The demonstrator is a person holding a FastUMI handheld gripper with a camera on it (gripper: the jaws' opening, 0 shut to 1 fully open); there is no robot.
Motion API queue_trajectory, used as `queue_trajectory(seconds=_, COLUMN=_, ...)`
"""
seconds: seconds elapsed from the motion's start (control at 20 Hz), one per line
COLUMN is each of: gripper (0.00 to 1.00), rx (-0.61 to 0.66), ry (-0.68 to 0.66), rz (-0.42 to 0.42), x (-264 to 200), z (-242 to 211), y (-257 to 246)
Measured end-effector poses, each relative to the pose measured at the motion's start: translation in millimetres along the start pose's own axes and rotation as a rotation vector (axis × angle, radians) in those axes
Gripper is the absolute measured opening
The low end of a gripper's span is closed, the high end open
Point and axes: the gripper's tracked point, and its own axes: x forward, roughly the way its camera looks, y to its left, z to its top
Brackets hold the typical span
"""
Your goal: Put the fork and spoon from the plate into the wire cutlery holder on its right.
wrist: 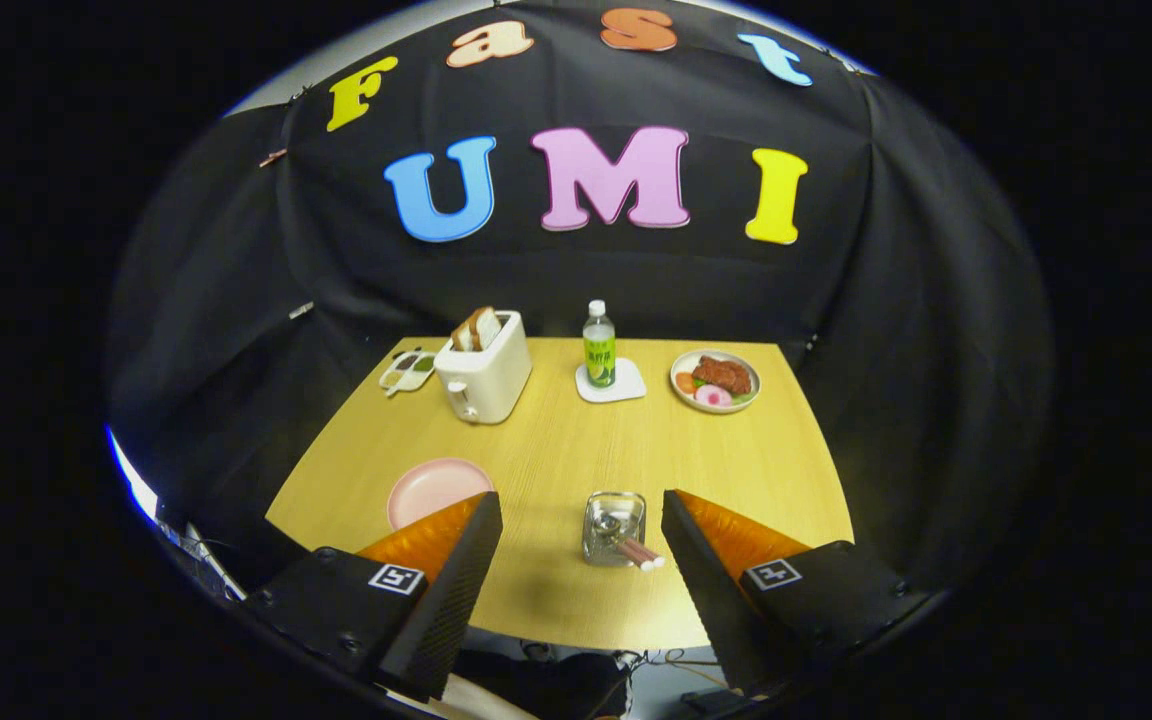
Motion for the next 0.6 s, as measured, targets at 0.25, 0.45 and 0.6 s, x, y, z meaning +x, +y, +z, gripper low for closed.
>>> queue_trajectory(seconds=0.25, gripper=1.00, rx=-0.028, ry=-0.200, rz=0.009, x=-4, z=66, y=27)
queue_trajectory(seconds=0.45, gripper=1.00, rx=-0.004, ry=-0.363, rz=-0.031, x=-9, z=119, y=32)
queue_trajectory(seconds=0.6, gripper=0.99, rx=0.022, ry=-0.405, rz=-0.050, x=-5, z=124, y=42)
